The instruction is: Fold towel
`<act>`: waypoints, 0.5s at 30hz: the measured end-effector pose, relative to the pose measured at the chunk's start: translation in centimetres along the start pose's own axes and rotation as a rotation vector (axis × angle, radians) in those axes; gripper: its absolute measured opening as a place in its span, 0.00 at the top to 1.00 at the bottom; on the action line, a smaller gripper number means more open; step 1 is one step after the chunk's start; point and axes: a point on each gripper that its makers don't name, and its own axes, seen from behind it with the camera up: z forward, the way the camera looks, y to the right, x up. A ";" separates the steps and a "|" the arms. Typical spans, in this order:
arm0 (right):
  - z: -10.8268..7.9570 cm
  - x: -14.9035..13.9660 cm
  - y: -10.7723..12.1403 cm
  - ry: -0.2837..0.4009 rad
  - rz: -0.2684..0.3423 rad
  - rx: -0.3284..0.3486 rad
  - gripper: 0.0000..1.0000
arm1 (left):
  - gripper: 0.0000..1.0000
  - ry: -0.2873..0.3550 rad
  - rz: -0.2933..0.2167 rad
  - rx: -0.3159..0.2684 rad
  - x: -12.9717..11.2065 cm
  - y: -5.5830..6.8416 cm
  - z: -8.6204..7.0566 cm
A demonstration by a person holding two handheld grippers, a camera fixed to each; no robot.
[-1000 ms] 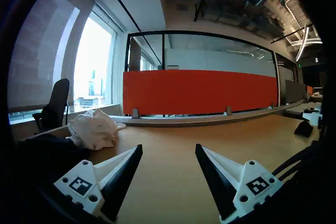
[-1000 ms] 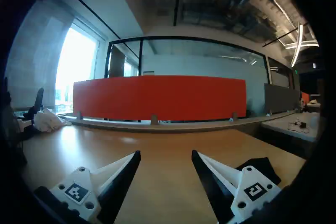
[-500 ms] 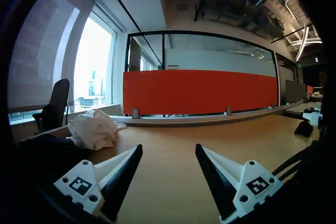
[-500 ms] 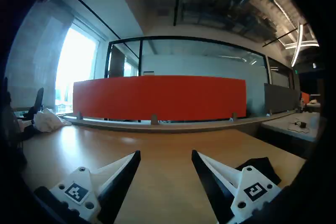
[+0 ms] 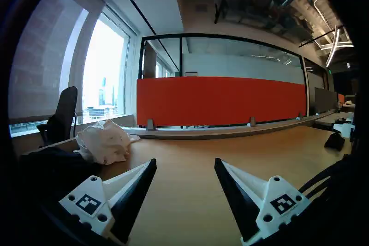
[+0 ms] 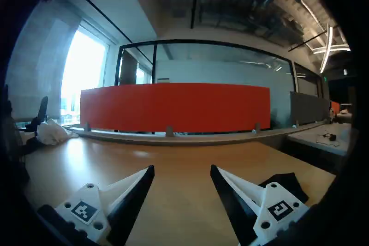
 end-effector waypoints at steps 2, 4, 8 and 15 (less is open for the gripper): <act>0.0 0.0 0.0 0.000 0.000 0.000 0.06 | 0.07 0.000 -0.001 0.000 0.0 0.0 0.0; 0.0 0.0 0.0 0.000 0.000 0.000 0.06 | 0.07 0.000 -0.001 0.000 0.0 0.0 0.0; -0.1 0.0 0.0 0.000 0.000 0.000 0.06 | 0.07 0.000 -0.002 0.000 0.0 -0.1 0.0; 0.0 0.0 0.0 0.000 0.000 0.000 0.06 | 0.07 -0.001 -0.003 -0.003 0.0 0.0 0.1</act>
